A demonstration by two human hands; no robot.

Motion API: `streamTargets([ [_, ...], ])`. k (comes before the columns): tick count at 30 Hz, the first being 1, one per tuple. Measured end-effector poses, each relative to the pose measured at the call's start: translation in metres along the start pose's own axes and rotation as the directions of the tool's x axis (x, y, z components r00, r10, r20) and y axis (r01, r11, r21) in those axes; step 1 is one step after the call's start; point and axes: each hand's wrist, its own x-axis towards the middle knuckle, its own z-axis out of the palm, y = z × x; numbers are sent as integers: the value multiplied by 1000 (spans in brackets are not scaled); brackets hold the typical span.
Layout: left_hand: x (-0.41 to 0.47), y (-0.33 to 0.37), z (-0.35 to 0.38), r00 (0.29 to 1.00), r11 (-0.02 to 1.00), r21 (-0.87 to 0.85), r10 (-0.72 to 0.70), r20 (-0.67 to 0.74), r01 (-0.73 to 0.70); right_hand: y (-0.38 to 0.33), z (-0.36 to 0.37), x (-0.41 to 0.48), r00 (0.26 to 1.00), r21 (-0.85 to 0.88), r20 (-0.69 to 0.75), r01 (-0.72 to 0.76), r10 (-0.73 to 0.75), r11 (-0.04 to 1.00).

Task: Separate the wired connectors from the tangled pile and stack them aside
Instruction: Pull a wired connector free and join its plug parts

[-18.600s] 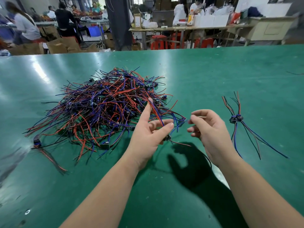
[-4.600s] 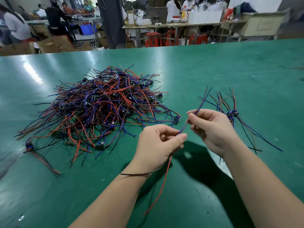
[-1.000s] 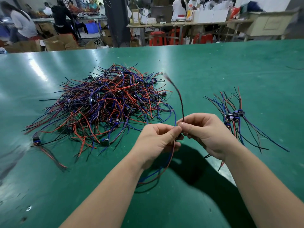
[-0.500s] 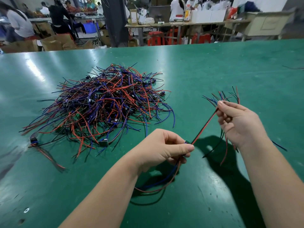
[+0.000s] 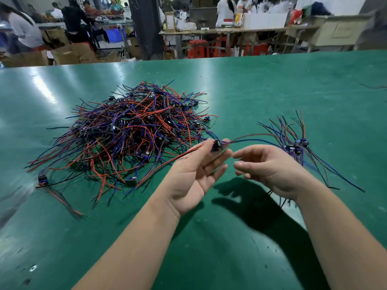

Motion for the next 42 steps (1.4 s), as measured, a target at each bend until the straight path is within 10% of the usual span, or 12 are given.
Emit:
streamTargets([
  [5, 3, -15, -2, 949, 913, 345, 282, -145, -219, 2, 20, 3, 998, 384, -1, 57, -61, 922],
  [9, 1, -22, -3, 908, 733, 579, 417, 29, -356, 2, 20, 5, 996, 477, -84, 68, -31, 876],
  [23, 3, -30, -6, 957, 751, 653, 252, -143, -100, 14, 24, 9, 969, 96, -201, 167, -145, 981],
  [32, -9, -13, -5, 975, 741, 657, -218, 43, 136, 0, -11, 12, 935, 349, -354, 113, 20, 930],
  [42, -12, 4, -12, 948, 693, 699, -310, 69, 176, 0, -14, 13, 918, 349, -397, 152, -1, 925],
])
